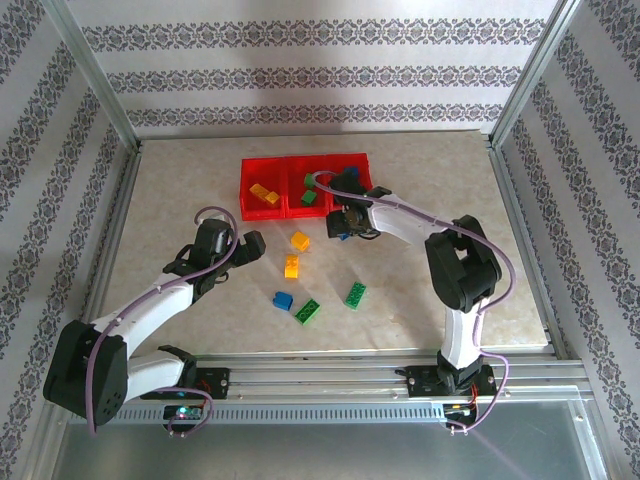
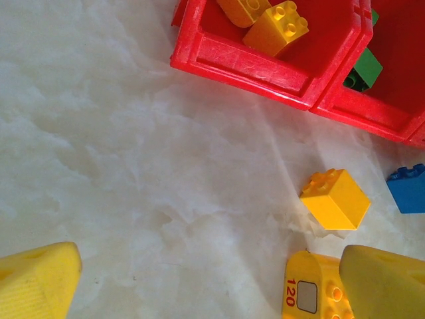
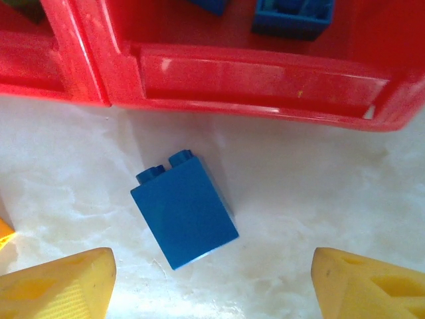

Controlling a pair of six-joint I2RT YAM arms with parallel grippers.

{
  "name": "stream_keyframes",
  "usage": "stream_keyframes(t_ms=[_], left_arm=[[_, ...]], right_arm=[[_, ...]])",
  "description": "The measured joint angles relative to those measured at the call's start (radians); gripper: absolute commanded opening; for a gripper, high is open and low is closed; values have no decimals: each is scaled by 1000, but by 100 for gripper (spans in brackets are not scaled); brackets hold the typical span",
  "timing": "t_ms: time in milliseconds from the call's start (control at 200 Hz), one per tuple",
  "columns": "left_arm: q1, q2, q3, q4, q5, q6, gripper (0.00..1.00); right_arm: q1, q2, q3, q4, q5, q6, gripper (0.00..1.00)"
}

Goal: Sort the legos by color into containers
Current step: Pick up the lego from the center of the table.

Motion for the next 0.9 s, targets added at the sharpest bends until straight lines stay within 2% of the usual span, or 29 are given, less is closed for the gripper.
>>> stream_keyframes(t_ms=[195,550,899], left_arm=[[0,13,0,0,0,-3,100],[0,16,0,0,0,-4,99],[0,19,0,0,0,-6,100]], right_arm=[[0,51,54,0,-19,-47,73],[0,121,95,-8,-37,-84,55],[2,126,95,-8,-48,-87,49]])
